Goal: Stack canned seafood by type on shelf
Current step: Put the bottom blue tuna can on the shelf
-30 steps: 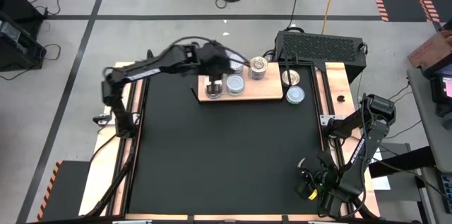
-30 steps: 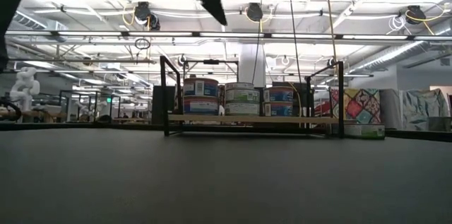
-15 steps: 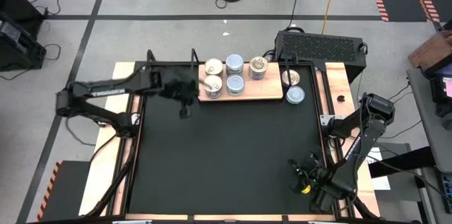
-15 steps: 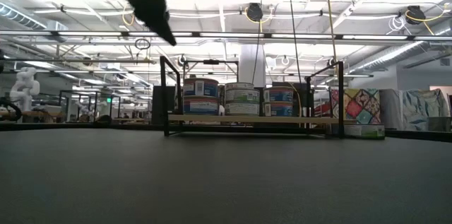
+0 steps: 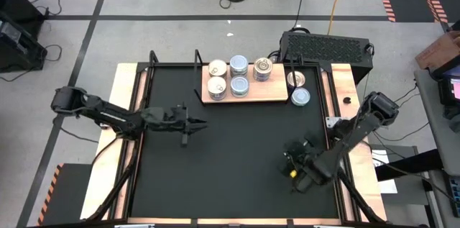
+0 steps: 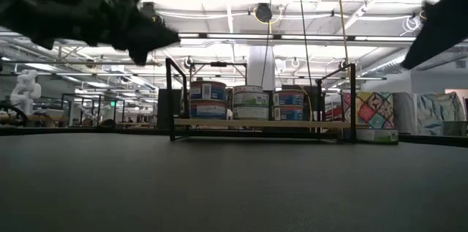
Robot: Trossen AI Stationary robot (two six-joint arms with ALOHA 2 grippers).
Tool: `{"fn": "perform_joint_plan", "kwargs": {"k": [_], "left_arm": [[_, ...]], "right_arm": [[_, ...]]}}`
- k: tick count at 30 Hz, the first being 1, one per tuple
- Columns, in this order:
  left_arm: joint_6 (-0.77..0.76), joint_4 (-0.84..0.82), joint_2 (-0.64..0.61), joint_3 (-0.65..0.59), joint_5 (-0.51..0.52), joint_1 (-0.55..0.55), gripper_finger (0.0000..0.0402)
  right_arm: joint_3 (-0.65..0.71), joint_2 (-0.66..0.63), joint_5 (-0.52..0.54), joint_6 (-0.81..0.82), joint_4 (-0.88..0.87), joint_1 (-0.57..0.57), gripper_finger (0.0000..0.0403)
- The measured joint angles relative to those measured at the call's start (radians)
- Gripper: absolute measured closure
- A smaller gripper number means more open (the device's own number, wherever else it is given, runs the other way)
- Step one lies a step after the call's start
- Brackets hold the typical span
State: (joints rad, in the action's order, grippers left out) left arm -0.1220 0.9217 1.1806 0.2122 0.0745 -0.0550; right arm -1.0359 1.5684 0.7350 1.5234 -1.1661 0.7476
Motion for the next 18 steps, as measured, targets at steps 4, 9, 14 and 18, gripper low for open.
{"fn": "perform_joint_plan", "kwargs": {"k": [4,9,14,18], "left_arm": [[0.065,0.213,0.075,-0.016,0.037,-0.047,0.0316],[0.079,0.25,0.142,0.028,-0.005,-0.073,0.0316],[0.078,0.245,0.204,0.068,-0.069,-0.09,0.0316],[0.079,0.241,0.26,0.1,-0.079,-0.108,0.0316]], "right_arm": [[0.0,-0.03,-0.108,-0.21,0.062,-0.156,0.0403],[0.0,-0.051,-0.214,-0.525,0.261,-0.353,0.0403],[-0.004,-0.055,-0.269,-0.815,0.531,-0.497,0.0403],[-0.052,-0.055,-0.301,-0.926,0.595,-0.572,0.0403]]}}
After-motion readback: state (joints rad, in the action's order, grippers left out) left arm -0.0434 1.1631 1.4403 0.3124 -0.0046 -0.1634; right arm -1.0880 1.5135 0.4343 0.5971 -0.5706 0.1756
